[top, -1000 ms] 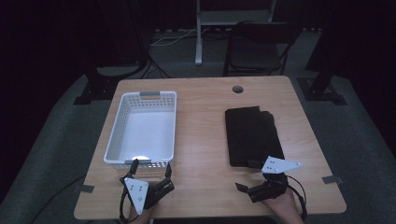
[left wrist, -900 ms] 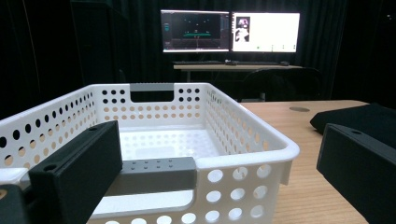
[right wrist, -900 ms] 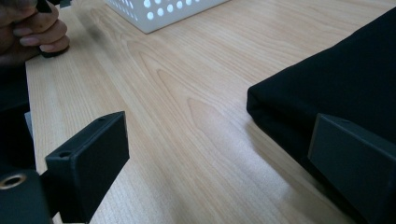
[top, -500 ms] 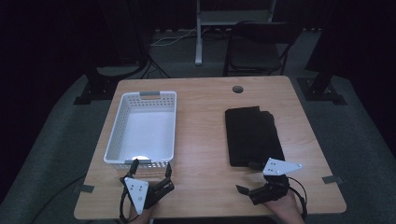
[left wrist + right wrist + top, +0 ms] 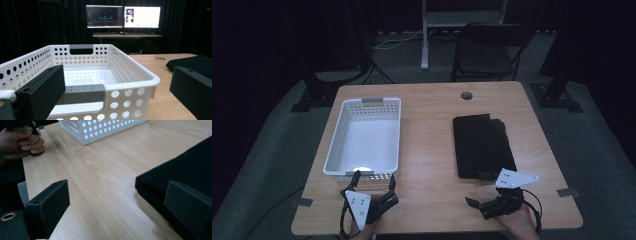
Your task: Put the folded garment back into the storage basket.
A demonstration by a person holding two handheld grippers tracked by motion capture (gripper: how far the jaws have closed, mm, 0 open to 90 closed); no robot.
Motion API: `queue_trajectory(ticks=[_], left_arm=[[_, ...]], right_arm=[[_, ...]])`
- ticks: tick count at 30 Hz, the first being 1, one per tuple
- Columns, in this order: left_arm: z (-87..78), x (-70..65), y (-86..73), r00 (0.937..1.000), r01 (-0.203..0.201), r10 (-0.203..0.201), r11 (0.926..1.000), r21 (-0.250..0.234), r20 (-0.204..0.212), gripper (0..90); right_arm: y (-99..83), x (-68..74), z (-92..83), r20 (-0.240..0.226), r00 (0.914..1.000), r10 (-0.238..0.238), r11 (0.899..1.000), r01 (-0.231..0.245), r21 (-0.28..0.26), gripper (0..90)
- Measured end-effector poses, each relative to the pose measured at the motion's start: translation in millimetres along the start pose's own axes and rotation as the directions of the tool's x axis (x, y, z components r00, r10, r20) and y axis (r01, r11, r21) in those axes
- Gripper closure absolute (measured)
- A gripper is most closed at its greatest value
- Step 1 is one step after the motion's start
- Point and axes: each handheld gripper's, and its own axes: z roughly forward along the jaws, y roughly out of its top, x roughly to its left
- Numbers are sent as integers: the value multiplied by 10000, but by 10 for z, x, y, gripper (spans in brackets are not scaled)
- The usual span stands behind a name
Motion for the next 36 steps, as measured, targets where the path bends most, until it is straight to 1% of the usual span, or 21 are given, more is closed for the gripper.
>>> queue_trajectory(ticks=[4,6,9,10,12,13,15,16,17,20,22,24,25,27,30,32,36], left_arm=[[0,0,0,10000,1,-1,10000,-2,2,14],[2,0,1,10000,-6,6,10000,19,4,13],[1,0,0,10000,-3,3,10000,13,3,13],[2,0,1,10000,-4,4,10000,17,3,13],[2,0,1,10000,-7,7,10000,17,3,13],[2,0,1,10000,-6,6,10000,24,3,13],[3,0,1,10000,-14,14,10000,35,3,13],[3,0,1,10000,-12,12,10000,33,1,13],[3,-1,1,10000,-7,7,10000,31,3,13],[3,-1,1,10000,-5,5,10000,32,3,13],[2,0,1,10000,-7,7,10000,25,4,13],[2,0,1,10000,-5,5,10000,23,4,13],[2,0,1,10000,-5,5,10000,21,4,13],[1,0,1,10000,-8,8,10000,20,3,13],[1,0,0,10000,-4,4,10000,12,1,13],[0,0,0,10000,-1,1,10000,4,-1,13],[1,0,0,10000,1,-1,10000,2,0,13]], right_arm=[[58,21,-31,7,9999,-141,9998,141,-135,58],[76,19,-47,-116,9998,-171,9996,168,-208,58],[100,25,-61,-125,9996,-241,9994,238,-234,58],[108,32,-64,-46,9997,-256,9995,255,-209,58],[127,36,-74,-101,9995,-289,9993,287,-219,58],[138,39,-84,-27,9995,-314,9992,313,-255,58],[167,38,-105,-129,9994,-334,9990,330,-307,59],[183,40,-119,-41,9993,-367,9987,365,-360,59],[201,37,-132,-91,9992,-401,9984,397,-395,59],[254,30,-171,46,9988,-495,9974,497,-528,59],[286,22,-191,270,9977,-618,9964,633,-560,59],[314,7,-213,354,9975,-614,9960,636,-624,58],[329,-2,-225,316,9975,-626,9956,646,-679,59],[363,-12,-249,428,9968,-668,9949,698,-732,59],[411,-25,-287,462,9965,-695,9935,734,-873,58],[439,-32,-309,571,9959,-705,9930,755,-909,58],[495,-59,-339,606,9953,-759,9920,816,-967,59]])
